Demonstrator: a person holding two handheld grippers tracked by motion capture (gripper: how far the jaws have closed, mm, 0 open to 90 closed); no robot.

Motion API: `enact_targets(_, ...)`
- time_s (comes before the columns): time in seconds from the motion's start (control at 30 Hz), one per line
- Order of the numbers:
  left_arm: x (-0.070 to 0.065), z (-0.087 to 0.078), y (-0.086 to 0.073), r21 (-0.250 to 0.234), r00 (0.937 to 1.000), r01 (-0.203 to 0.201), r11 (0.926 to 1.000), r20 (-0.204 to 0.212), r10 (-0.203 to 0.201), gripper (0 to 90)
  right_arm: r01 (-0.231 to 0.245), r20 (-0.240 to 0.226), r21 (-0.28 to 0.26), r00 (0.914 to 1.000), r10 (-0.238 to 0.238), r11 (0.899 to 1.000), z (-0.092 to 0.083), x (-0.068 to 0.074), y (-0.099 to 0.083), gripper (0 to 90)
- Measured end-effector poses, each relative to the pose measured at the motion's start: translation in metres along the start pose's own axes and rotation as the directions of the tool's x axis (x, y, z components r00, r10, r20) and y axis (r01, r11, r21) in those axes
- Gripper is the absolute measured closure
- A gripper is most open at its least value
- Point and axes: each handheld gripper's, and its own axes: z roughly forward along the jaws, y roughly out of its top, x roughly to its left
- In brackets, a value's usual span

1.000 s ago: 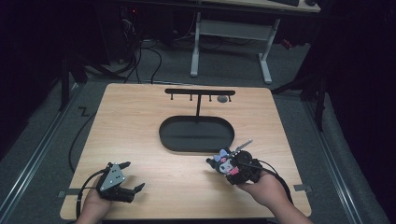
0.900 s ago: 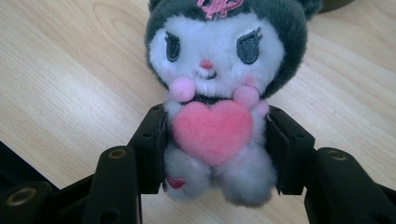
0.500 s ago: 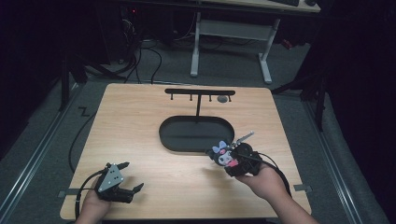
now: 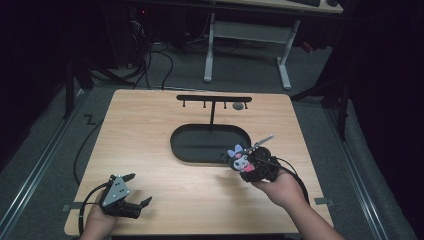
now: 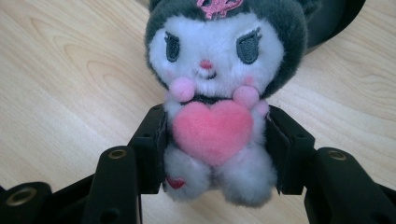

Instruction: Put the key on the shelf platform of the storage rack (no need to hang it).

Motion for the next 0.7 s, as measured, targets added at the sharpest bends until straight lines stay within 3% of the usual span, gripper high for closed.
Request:
enact_targets(0.33,-0.001,0.002,0.003,0.015,0.9999,-0.003,0.9999,0.012,0.003,0.5,0.012,0.008,-0.009,0.9999,-0.012,1.000,0.001,-0.001,0.014,47.6)
enact_targets(0.6,0.000,0.000,0.004,-0.004,0.9999,0.006,1.0000,-0.010,-0.006,0.5,0.011,0.016,-0.011,0.9998,-0.010,1.000,0.004,-0.005,0.031,47.7)
enact_targets(0.7,-0.001,0.000,0.004,-0.005,0.9999,-0.011,0.9999,-0.006,0.011,0.5,0.014,0.019,-0.013,0.9997,-0.014,1.000,0.005,-0.005,0.035,47.6)
